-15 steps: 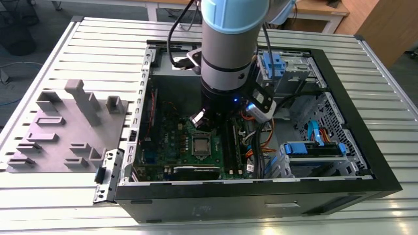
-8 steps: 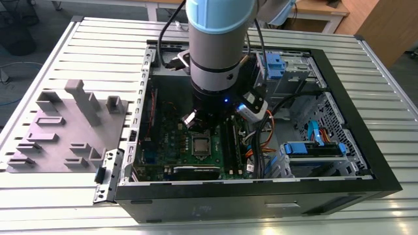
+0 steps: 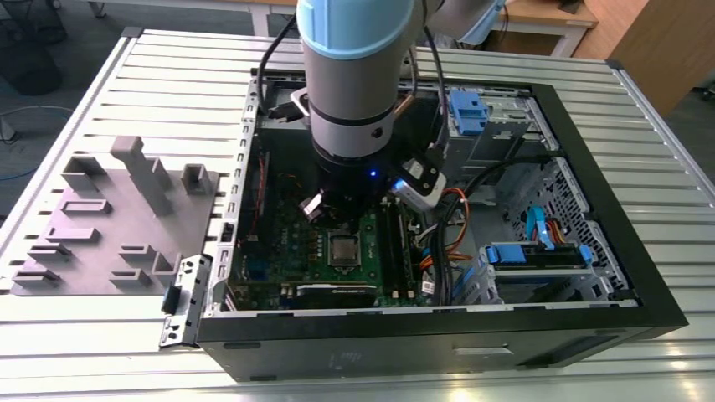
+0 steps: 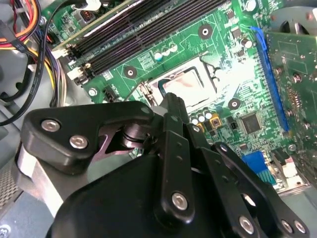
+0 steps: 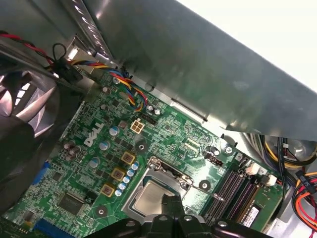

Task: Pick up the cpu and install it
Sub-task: 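Close the cpu cover, then install the first cpu locking lever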

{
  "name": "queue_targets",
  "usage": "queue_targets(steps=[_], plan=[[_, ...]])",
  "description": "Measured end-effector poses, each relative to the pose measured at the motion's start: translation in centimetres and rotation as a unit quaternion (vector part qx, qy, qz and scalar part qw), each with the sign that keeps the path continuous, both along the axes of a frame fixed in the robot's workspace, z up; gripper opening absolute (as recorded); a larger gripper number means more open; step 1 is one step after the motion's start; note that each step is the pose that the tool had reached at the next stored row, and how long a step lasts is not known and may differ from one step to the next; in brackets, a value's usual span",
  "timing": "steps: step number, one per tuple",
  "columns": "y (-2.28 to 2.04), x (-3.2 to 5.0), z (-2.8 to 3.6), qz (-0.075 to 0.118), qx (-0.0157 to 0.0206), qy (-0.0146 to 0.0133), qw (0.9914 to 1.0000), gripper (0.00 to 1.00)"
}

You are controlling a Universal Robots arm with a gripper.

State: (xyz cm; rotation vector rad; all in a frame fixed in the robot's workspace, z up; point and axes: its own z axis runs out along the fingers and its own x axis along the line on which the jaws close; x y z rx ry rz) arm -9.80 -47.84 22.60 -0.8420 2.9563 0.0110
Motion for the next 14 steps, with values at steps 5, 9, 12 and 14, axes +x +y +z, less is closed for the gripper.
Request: queue_targets(steps=[5, 9, 12, 14], plan=[[0.00, -0.06, 0.00, 0.000, 0.0000, 0.0000, 1.00000, 0.11], [0.00, -0.07, 0.00, 0.000, 0.0000, 0.0000, 1.00000, 0.11], [0.00, -0.07, 0.00, 0.000, 0.0000, 0.0000, 1.00000, 0.11], [-0.01, -0.08, 0.14, 0.000, -0.0001, 0.0000, 1.00000, 0.11]])
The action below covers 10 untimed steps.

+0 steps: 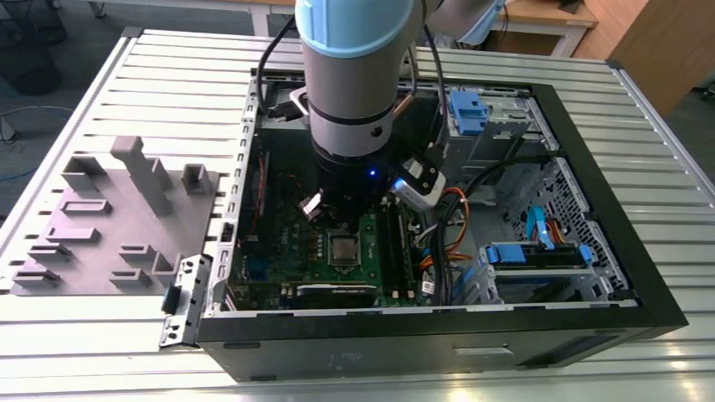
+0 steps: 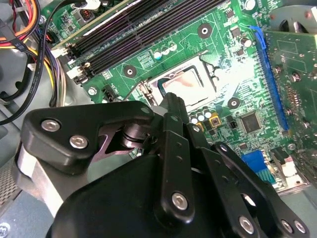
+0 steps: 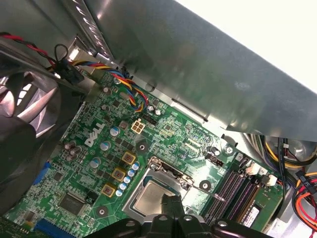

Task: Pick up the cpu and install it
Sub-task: 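Install the first cpu locking lever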

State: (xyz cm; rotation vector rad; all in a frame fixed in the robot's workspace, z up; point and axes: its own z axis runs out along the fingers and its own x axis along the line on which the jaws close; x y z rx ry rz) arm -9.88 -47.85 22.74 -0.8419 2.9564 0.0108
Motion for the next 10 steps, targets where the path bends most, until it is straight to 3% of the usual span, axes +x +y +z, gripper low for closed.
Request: queue_targets(steps=[8, 10], plan=[[0.01, 0.00, 2.96, 0.000, 0.0017, 0.0000, 1.00000, 0.11], [0.01, 0.01, 3.10, 0.000, 0.0018, -0.0001, 1.00000, 0.11]])
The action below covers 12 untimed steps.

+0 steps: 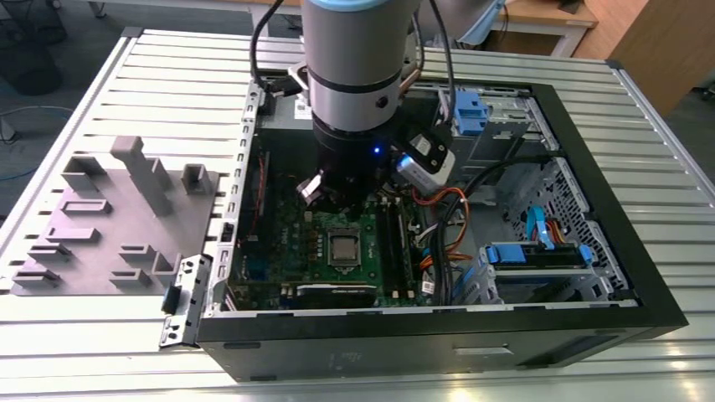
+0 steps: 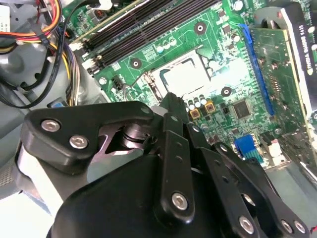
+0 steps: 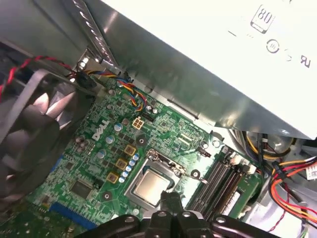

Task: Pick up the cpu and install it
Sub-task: 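Install the first cpu locking lever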

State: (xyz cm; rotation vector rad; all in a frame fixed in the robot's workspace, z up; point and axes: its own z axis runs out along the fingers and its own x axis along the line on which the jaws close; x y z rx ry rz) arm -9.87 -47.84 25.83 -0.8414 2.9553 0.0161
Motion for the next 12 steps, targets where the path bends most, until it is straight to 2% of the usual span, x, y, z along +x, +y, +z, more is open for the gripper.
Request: queue_targets(steps=[3, 12], plan=[[0.05, 0.03, 0.01, 0.000, 0.0001, 0.0000, 1.00000, 0.11], [0.94, 0.53, 0.01, 0.000, 0.0001, 0.0000, 1.00000, 0.11]])
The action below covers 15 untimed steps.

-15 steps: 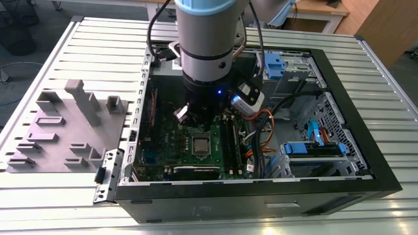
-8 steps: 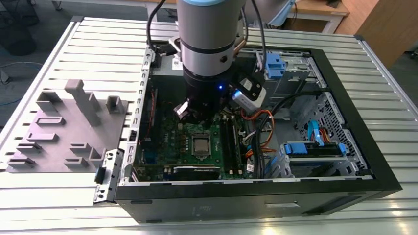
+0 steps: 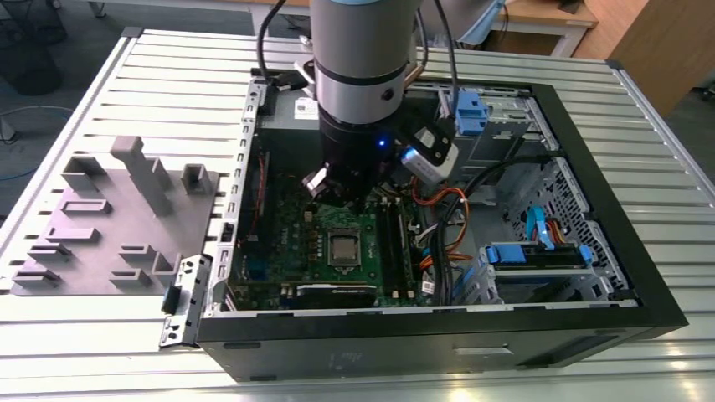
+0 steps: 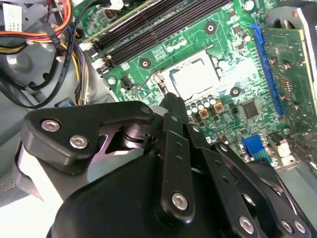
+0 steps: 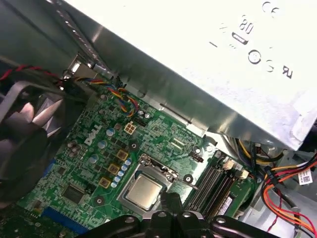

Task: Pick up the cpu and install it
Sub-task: 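Install the first cpu locking lever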

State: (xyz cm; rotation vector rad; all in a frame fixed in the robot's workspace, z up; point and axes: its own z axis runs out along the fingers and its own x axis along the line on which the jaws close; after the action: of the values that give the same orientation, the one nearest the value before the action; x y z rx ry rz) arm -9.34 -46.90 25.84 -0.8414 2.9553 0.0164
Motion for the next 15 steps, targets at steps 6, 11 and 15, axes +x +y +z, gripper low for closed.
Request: queue_targets(steps=[6, 11, 15], plan=[[0.15, 0.69, 0.00, 0.000, 0.0001, 0.0000, 1.00000, 0.11], [0.17, 0.71, 0.34, 0.000, 0.0052, 0.0000, 0.99999, 0.11], [0.25, 0.74, 0.64, 0.000, 0.0063, -0.0001, 0.99998, 0.11]])
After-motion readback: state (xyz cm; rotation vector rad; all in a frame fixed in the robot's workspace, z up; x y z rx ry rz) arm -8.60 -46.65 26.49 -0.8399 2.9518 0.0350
